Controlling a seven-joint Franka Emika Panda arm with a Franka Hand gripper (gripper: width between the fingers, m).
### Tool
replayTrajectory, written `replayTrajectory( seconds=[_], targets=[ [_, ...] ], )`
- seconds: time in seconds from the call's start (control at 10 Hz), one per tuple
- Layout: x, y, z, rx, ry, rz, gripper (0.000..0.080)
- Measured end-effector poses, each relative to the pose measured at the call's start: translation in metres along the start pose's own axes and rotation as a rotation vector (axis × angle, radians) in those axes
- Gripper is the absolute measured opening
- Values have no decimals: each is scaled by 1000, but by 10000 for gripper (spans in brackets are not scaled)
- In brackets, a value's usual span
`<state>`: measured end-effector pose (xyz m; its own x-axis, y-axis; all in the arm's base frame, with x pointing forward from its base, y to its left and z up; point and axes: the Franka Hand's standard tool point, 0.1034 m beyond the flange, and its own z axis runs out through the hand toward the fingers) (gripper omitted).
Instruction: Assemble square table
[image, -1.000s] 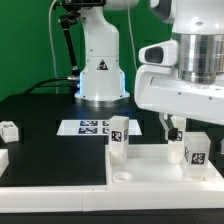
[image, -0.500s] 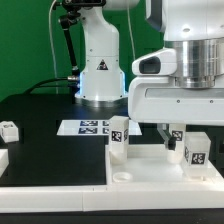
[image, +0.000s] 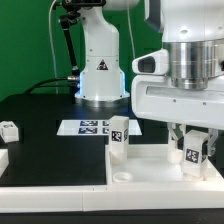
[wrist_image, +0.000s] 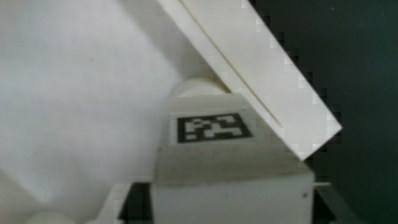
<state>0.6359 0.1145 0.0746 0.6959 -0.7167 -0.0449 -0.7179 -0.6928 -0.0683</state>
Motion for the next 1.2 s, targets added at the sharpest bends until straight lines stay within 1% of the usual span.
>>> replayTrajectory(
  seconds=[0.1, 0.3, 0.4, 0.5, 0.6, 0.7, 0.8, 0.9, 1.0, 1.1, 1.2],
  targets=[
    [-2, 2, 0, -1, 10, 152, 293],
    [-2, 6, 2, 47, 23, 520, 293],
    [0, 6, 2, 66, 8, 637, 293],
    [-1, 10, 2, 120, 4, 776, 293],
    [-3, 13, 1, 166, 7, 848, 293],
    [-4, 12, 1, 164, 7, 834, 294],
    [-5, 12, 1, 159, 14, 768, 373],
    [-10, 4, -1, 136, 33, 582, 512],
    [-14, -2, -2, 129, 53, 366, 512],
    [-13, 0, -2, 126, 56, 315, 624],
    [-12, 1, -1, 122, 62, 237, 642]
  ],
)
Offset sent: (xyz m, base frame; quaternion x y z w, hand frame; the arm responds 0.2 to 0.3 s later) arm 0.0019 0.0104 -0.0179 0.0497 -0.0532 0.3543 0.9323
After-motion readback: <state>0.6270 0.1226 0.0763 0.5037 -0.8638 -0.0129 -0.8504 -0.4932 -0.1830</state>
